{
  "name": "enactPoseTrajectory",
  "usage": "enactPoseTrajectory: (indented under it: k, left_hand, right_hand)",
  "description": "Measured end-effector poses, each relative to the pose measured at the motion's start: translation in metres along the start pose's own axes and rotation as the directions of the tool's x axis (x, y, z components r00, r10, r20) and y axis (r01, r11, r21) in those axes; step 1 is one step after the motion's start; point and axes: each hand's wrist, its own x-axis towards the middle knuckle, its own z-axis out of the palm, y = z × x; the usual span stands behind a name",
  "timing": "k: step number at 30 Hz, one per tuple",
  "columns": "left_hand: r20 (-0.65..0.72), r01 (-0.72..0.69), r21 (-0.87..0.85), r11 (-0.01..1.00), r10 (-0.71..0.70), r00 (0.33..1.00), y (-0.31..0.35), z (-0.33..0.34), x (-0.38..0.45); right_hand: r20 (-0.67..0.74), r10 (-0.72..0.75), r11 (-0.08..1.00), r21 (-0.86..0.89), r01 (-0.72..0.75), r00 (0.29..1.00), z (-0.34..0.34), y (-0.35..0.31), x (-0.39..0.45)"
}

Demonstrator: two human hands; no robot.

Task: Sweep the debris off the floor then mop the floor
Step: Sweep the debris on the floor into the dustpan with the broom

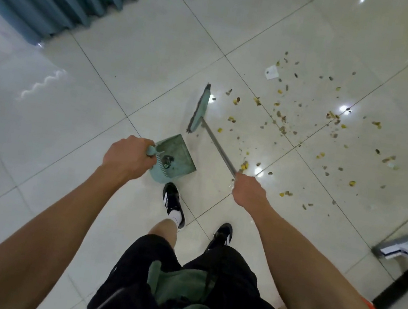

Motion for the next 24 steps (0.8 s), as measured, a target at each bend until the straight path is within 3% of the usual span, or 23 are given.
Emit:
enactPoseTrajectory:
  k: [5,11,16,24]
  left_hand:
    - [0.009,0.033,0.002,0.999,-0.033,0.999,-0.044,-0.024,0.044]
    - [0.02,-0.079,0.064,0.995,0.078,0.997,-0.048,-0.038,0.076]
    - [0.045,-0.149,0.103,0.983,0.145,0.988,-0.025,-0.034,0.082]
    - [0.058,-0.244,0.181,0.953,0.238,0.97,0.043,-0.011,0.058]
  right_hand:
    - [0.016,-0.007,1.0,-0.017,0.007,1.0,-0.013,-0.07,0.041]
    - [0.031,0.049,0.995,-0.091,-0.046,0.998,-0.02,-0.1,0.058]
    - [0.005,0.122,0.991,-0.059,-0.121,0.993,-0.013,-0.061,0.046]
    - [0.013,0.258,0.965,0.039,-0.259,0.966,0.009,0.052,-0.01]
